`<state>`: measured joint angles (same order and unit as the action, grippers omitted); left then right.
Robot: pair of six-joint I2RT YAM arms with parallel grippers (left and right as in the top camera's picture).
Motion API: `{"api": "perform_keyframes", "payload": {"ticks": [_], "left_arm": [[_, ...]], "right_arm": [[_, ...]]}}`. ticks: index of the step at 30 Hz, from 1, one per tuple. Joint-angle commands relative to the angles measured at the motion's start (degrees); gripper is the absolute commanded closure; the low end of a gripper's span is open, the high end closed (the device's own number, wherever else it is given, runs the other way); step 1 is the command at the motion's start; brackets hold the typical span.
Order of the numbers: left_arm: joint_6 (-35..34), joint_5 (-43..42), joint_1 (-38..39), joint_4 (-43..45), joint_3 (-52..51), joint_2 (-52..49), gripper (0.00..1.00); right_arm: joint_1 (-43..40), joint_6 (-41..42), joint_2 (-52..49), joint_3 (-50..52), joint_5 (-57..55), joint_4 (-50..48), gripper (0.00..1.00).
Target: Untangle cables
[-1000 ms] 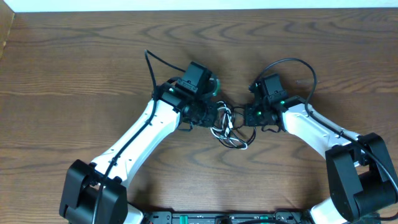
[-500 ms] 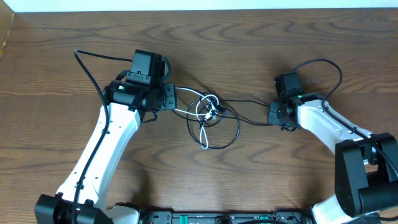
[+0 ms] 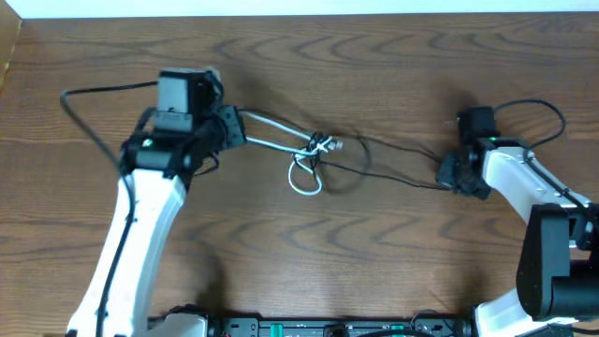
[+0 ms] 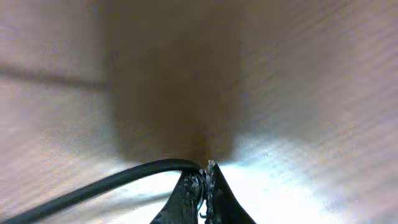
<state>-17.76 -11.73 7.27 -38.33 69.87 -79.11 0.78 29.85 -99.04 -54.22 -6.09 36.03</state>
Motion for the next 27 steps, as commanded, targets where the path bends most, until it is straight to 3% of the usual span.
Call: {"api": "perform_keyframes", "payload": {"ticks": [1, 4, 7, 12, 16, 18, 19, 22, 27], "left_arm": [[-3.76, -18.34, -0.31, 2.91, 0.59, 3.19, 0.92], [-2.10, -22.27, 2.51, 1.77, 0.52, 1.55, 0.92], [0.26, -22.14, 5.64, 0.00, 0.48, -0.57, 0.92], [0.61, -22.16, 11.54, -1.88, 0.48, -7.17, 0.92], [0.68, -22.16, 14.64, -1.86, 0.48, -9.94, 0.92], [3.04, -22.14, 15.30, -1.92, 0.48, -9.99, 0.38], [3.98, -22.12, 15.32, -1.95, 0.48, -9.94, 0.27], [4.20, -13.29, 15.32, -4.24, 0.48, -9.97, 0.26], [4.20, -4.70, 15.32, -7.02, -0.33, -9.99, 0.26]], "right_arm": [[-1.51, -9.77, 3.13, -1.86, 15.30, -3.41, 0.99], [-0.48, -12.92, 6.16, -4.02, 26.71, -5.44, 0.99], [0.37, -14.80, 9.25, -5.99, 30.40, -5.64, 0.99], [1.90, -16.76, 17.77, -7.48, 28.57, -5.38, 0.99], [1.88, -16.63, 22.36, -7.48, 17.38, -5.33, 0.99], [1.64, -16.59, 24.92, -7.48, 9.14, -4.92, 0.85], [1.42, -16.61, 25.40, -7.48, 7.74, -4.92, 0.84], [1.36, -16.63, 25.73, -7.45, 9.79, -3.61, 0.60], [2.99, -16.65, 24.72, -7.41, 20.44, -2.54, 0.50]]}}
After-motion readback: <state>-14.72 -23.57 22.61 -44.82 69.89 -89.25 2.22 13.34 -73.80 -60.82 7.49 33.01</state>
